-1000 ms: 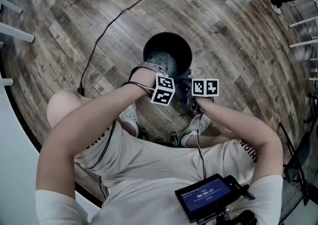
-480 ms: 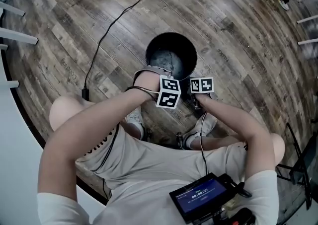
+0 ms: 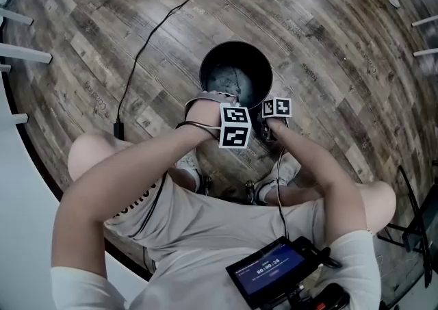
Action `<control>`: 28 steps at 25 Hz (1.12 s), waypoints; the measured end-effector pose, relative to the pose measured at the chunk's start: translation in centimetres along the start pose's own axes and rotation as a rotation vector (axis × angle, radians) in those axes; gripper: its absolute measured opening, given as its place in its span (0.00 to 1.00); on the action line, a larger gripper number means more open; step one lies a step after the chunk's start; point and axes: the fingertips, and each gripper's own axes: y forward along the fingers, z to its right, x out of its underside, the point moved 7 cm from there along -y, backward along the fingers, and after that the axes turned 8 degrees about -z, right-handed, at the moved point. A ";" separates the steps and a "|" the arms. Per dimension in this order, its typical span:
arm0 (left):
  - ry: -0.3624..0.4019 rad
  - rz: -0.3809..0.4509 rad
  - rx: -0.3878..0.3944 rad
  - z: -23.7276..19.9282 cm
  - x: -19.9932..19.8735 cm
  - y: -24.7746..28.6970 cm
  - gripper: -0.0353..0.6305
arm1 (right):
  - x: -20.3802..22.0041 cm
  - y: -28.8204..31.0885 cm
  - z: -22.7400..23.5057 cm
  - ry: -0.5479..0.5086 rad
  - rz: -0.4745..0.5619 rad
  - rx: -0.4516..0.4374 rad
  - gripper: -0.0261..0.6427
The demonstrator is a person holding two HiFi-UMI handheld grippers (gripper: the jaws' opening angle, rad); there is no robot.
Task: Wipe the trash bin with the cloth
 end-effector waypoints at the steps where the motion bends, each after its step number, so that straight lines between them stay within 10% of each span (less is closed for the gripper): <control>1: -0.017 0.005 0.002 0.0 -0.1 0.0 0.09 | -0.1 -0.4 0.0 0.008 -0.017 0.018 0.13; 13: 0.088 0.012 0.003 1.1 0.2 -0.3 0.26 | -1.1 -12.6 -4.1 -0.043 0.018 0.060 0.13; 28: 0.151 -0.151 -0.073 0.9 2.5 0.9 0.14 | 1.1 -18.3 -13.5 -0.122 0.136 -0.091 0.13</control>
